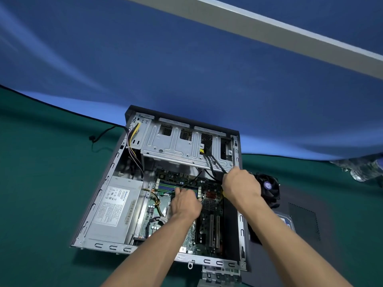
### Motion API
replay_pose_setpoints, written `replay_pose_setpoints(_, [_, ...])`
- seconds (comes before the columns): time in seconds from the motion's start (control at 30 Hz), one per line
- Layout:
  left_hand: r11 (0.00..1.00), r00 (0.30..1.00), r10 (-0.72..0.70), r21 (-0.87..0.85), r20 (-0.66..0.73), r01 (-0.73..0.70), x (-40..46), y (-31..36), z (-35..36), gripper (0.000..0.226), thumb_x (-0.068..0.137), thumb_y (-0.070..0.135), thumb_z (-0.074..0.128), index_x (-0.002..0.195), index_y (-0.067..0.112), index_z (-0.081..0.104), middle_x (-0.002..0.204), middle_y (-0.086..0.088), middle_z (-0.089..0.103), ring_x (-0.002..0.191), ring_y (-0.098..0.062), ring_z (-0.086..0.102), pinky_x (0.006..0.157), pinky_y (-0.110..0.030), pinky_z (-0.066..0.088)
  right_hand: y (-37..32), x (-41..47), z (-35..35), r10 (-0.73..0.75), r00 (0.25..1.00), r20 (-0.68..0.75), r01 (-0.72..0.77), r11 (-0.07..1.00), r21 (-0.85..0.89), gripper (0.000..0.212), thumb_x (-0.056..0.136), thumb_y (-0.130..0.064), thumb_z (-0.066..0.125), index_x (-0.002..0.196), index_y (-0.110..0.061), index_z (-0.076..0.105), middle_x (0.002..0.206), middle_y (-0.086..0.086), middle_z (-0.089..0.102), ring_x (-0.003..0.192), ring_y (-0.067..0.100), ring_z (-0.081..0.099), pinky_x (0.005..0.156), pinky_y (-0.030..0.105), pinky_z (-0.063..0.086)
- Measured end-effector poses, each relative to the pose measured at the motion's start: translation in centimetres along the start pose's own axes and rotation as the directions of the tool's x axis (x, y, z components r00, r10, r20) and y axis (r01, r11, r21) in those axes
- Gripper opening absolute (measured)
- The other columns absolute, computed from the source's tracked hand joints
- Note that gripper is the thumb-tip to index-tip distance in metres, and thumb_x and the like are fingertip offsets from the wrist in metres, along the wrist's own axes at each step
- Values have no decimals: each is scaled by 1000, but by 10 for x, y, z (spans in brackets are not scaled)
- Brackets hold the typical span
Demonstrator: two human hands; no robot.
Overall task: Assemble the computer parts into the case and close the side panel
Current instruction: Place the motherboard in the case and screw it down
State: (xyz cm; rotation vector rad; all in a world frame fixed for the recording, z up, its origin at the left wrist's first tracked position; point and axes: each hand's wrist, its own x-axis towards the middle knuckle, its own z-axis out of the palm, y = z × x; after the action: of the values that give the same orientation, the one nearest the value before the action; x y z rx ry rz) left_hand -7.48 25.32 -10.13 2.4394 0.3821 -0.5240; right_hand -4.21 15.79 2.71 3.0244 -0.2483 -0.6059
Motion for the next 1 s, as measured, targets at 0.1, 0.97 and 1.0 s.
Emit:
replay_pose_setpoints(0.1, [1000, 1000, -5, -9, 2, 5, 0, 1, -1, 16, 89, 14, 57, 74, 12, 55, 116, -12, 56, 100, -18, 46, 77, -32, 49, -4, 4, -3, 19, 998, 65, -16, 999, -39, 41, 97, -22, 44, 133, -6, 34, 125, 14, 54, 107, 31, 59, 70, 33, 42])
replay_pose_setpoints(0.97, [998, 1000, -24, -54, 19, 25, 0, -1, 0, 15, 89, 14, 57, 74, 13, 54, 117, -12, 55, 100, -18, 48, 77, -32, 50, 0, 4, -9, -19, 987, 162, 9, 998, 63, 45, 91, -22, 50, 130, -12, 31, 121, 17, 53, 101, 33, 59, 74, 37, 49])
replay_pose_setpoints(1.0, [998, 999, -24, -55, 23, 25, 0, -2, 1, 15, 89, 14, 57, 74, 13, 54, 117, -12, 55, 99, -18, 48, 74, -31, 48, 1, 2, -8, -29, 993, 117, 21, 997, 69, 36, 93, -16, 47, 126, -10, 35, 116, 18, 55, 98, 33, 61, 73, 37, 50])
